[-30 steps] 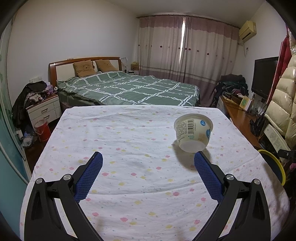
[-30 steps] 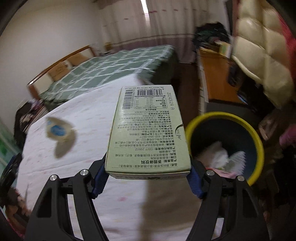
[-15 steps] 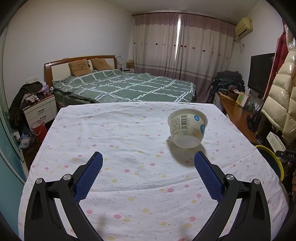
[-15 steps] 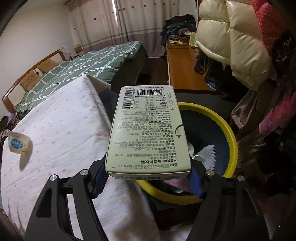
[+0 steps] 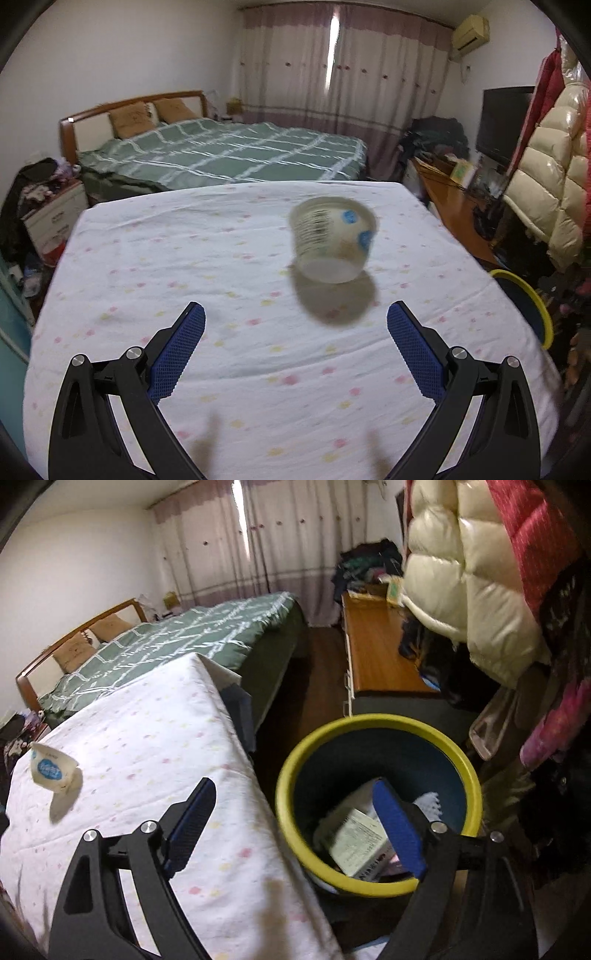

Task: Collect trash
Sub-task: 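Carry the pale green box over the yellow bin and open the right gripper, then reach the left gripper to the white yogurt cup and grasp it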

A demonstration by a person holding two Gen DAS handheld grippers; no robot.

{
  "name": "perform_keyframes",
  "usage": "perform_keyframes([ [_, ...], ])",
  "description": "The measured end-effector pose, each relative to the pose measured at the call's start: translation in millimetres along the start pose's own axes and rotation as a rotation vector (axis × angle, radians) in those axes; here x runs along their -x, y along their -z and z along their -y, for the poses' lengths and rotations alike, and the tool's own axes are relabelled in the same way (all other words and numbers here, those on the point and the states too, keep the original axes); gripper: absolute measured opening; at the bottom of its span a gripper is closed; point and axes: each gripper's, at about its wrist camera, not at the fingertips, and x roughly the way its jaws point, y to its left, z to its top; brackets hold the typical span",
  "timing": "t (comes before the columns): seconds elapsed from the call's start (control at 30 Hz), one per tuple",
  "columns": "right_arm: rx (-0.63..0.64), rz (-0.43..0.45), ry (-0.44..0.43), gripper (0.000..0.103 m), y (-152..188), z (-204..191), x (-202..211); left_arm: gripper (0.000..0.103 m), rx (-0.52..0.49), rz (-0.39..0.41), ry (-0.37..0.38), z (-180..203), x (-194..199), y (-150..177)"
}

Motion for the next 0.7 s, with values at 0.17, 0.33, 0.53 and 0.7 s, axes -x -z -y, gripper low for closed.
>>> perform_keyframes([
  [0.17, 0.022, 0.019, -0.021, 0.082, 6, -11, -1, 0.097, -0.03, -0.03, 0.04, 14, -31, -26],
  [0.33, 0.022, 0.023, -0.033, 0.082, 8, -13, 0, 0.097, -0.042, -0.096, 0.062, 19, -77, -39],
  [0.53, 0.007, -0.011, -0.049, 0.082, 7, -11, -8, 0.096, -0.06, -0.139, 0.065, 23, -110, -46],
  [0.7, -0.001, -0.031, -0.063, 0.082, 7, -10, -13, 0.084, -0.072, -0.157, 0.063, 26, -123, -54],
])
